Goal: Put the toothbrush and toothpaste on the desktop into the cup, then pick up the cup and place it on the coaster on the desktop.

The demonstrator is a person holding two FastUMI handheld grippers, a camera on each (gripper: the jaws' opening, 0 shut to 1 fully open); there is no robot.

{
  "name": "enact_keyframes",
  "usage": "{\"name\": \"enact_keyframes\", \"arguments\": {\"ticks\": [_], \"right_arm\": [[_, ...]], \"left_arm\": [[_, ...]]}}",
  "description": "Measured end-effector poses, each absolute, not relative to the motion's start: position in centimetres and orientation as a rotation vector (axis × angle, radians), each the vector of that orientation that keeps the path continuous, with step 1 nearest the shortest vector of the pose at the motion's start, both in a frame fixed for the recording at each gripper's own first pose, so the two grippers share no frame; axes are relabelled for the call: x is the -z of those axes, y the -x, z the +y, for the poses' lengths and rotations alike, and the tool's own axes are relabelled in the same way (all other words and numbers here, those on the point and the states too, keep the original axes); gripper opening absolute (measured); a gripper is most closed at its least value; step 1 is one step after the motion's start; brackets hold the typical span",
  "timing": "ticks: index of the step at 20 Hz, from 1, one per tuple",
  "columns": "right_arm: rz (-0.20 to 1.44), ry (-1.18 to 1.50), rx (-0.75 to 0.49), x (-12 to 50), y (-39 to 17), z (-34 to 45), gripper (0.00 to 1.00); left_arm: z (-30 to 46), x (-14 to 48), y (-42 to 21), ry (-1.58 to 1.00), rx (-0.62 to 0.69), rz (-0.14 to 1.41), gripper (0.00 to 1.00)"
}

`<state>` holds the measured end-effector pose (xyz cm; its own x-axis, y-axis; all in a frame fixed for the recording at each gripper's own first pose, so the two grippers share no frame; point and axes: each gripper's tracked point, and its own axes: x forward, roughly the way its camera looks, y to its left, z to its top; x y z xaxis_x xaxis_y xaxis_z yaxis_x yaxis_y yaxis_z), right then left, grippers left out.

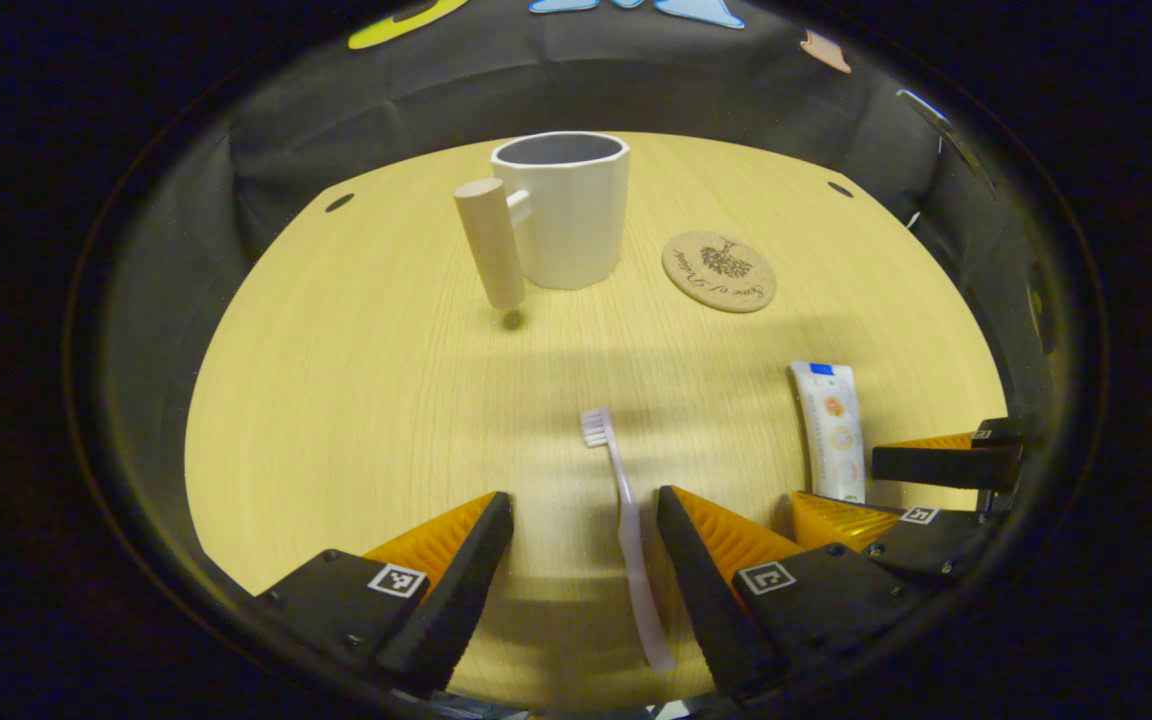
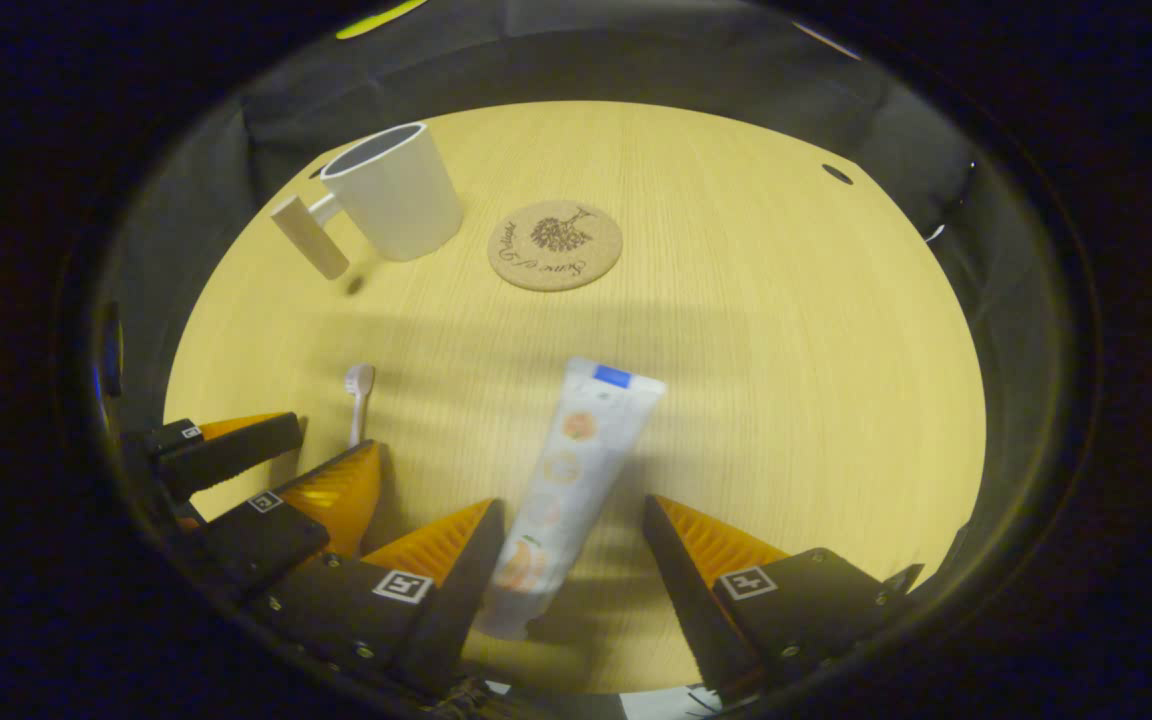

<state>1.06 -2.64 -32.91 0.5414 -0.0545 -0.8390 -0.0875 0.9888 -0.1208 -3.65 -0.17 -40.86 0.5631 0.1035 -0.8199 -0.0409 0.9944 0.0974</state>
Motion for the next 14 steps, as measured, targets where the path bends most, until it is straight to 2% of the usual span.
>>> {"name": "enact_keyframes", "arguments": {"ticks": [2, 4, 5, 7, 8, 10, 11, 12, 13, 14], "right_arm": [[1.008, 0.173, -0.028, 32.8, -1.3, -2.8, 0.81], [1.022, 0.176, -0.031, 32.6, -1.3, -3.0, 0.62], [1.023, 0.170, -0.036, 32.6, -1.4, -3.0, 0.62], [1.030, 0.164, -0.030, 32.8, -1.6, -3.2, 0.37], [1.038, 0.159, -0.029, 32.7, -1.5, -3.2, 0.36], [1.051, 0.153, -0.016, 32.4, -1.6, -3.4, 0.37], [1.069, 0.133, -0.009, 32.7, -1.4, -3.3, 0.23], [1.074, 0.129, -0.011, 32.5, -1.4, -3.3, 0.22], [1.077, 0.122, -0.015, 32.5, -1.4, -3.3, 0.22], [1.080, 0.096, -0.024, 32.5, -1.2, -3.0, 0.15]], "left_arm": [[-0.7, 40.5, 3.4, -0.085, -0.067, 0.964, 0.92], [-1.3, 40.5, 3.2, -0.092, -0.054, 0.962, 0.73], [-1.3, 40.5, 3.2, -0.096, -0.051, 0.964, 0.70], [-1.2, 40.5, 2.9, -0.101, -0.050, 0.957, 0.48], [-1.3, 40.5, 2.7, -0.099, -0.052, 0.960, 0.35], [-1.0, 40.5, 2.4, -0.091, -0.059, 0.964, 0.32], [-0.9, 40.5, 2.4, -0.074, -0.075, 0.965, 0.20], [-0.9, 40.4, 2.3, -0.067, -0.079, 0.964, 0.08], [-0.9, 40.6, 2.4, -0.077, -0.072, 0.973, 0.08], [-0.9, 40.7, 2.4, -0.091, -0.063, 0.965, 0.08]]}}
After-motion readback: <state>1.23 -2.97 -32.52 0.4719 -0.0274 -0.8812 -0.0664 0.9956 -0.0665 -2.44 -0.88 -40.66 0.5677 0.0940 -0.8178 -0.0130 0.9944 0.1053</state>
